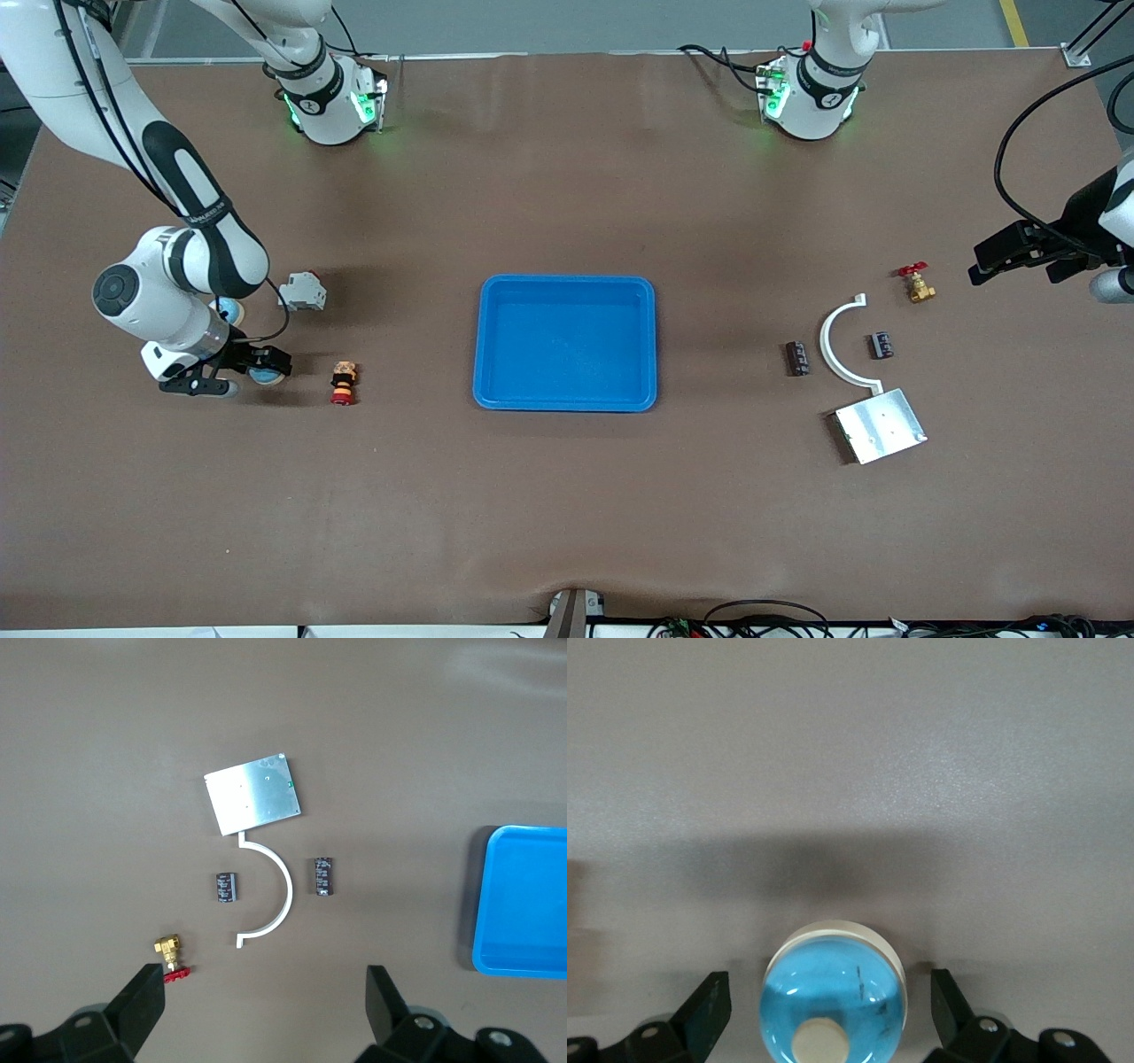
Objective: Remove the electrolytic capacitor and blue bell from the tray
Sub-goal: 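Lower the bell beside the first bell and open the right gripper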
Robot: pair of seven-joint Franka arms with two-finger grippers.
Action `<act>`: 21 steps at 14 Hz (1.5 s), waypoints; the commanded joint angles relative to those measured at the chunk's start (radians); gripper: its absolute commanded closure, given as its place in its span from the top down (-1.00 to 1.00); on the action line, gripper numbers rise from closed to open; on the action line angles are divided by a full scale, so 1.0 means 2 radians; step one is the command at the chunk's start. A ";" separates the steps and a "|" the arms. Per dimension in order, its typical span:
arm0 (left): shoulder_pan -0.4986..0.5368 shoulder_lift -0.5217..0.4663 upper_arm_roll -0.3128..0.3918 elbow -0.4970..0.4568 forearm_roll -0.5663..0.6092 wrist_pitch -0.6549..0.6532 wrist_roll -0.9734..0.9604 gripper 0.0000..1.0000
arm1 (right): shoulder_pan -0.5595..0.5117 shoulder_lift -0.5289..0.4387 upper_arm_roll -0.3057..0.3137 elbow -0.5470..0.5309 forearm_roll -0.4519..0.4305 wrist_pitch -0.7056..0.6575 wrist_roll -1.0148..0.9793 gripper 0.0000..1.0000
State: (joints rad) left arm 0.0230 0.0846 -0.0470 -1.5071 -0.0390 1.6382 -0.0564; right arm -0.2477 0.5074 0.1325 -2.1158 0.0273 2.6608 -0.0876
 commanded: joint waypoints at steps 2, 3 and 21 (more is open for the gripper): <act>-0.002 -0.002 0.000 0.005 0.002 -0.002 -0.004 1.00 | -0.004 -0.014 0.007 0.044 0.005 -0.089 0.000 1.00; -0.002 -0.002 0.000 0.005 0.002 -0.002 -0.004 1.00 | -0.003 -0.020 0.007 0.058 0.005 -0.121 0.001 1.00; 0.001 -0.003 0.000 0.005 0.001 -0.002 -0.004 1.00 | 0.059 -0.104 0.006 0.285 -0.074 -0.444 0.060 1.00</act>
State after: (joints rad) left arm 0.0237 0.0844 -0.0464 -1.5049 -0.0390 1.6382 -0.0564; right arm -0.1482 0.2962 0.1437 -1.6605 -0.0748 1.8897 0.0158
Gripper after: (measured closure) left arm 0.000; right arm 0.000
